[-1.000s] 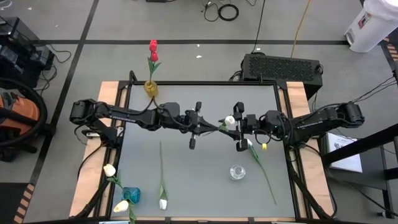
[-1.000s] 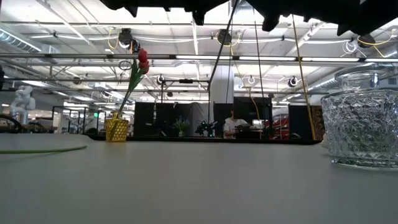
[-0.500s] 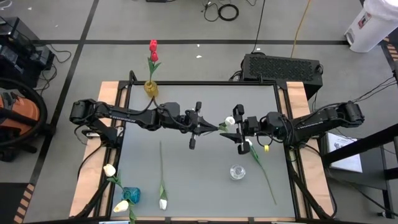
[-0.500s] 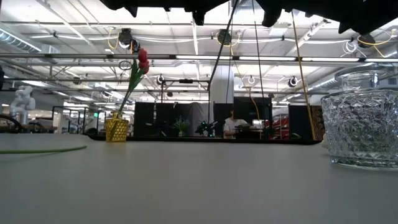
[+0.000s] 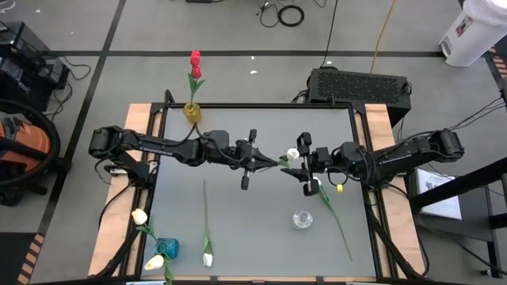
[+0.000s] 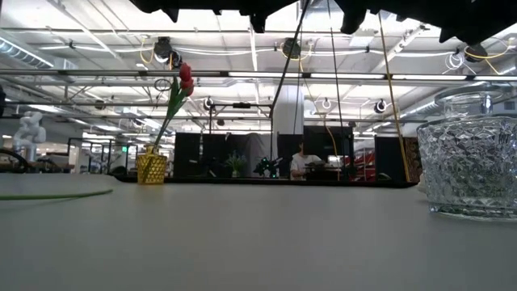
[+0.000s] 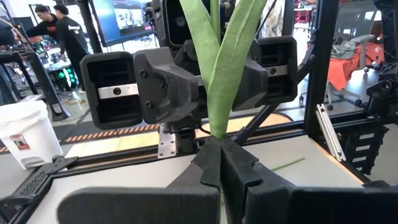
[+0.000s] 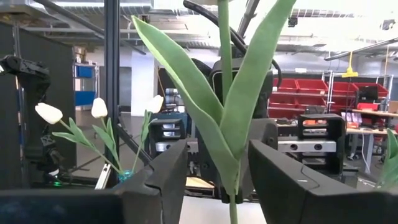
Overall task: Sort flowers into vase by color
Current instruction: Put the top white tulip into the transparent vase
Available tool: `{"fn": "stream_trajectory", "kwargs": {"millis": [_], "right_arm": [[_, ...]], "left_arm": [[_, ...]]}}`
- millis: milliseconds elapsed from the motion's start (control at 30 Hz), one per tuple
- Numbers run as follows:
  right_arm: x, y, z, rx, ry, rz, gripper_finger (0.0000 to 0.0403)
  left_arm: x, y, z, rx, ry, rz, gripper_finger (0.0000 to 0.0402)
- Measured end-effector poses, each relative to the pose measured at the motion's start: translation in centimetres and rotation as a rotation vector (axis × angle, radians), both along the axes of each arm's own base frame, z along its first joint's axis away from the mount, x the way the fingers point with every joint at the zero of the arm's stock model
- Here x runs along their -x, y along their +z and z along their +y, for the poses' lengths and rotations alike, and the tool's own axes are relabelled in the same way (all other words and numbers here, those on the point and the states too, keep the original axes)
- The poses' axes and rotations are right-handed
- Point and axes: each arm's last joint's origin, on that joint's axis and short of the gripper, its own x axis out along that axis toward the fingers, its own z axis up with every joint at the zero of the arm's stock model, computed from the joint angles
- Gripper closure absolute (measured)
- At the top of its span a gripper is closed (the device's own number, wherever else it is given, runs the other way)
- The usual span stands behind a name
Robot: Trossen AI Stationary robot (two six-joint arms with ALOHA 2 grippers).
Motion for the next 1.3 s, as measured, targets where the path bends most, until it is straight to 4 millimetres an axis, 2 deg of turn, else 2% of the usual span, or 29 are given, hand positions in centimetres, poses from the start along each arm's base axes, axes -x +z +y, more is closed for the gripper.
{"fn": "stream_trajectory", "kwargs": {"millis": [467,833,1033,1300], "right_arm": [[-1.2,-1.3,0.0,-0.009,-0.025,0.015,0.0241],[-1.4,-1.4,0.0,0.009,-0.030,-0.018,0.0246],[-1.4,-1.3,0.0,0.024,-0.035,-0.020,0.0281],[-1.4,-1.3,0.0,0.027,-0.036,-0.020,0.0361]], "left_arm": [[0.0,0.0,0.0,0.000,0.000,-0.002,0.0402],[0.0,0.0,0.0,0.002,0.000,0.006,0.0402],[0.0,-0.1,0.0,0.002,0.000,0.008,0.0402],[0.0,-0.1,0.0,0.005,0.000,0.010,0.0402]]}}
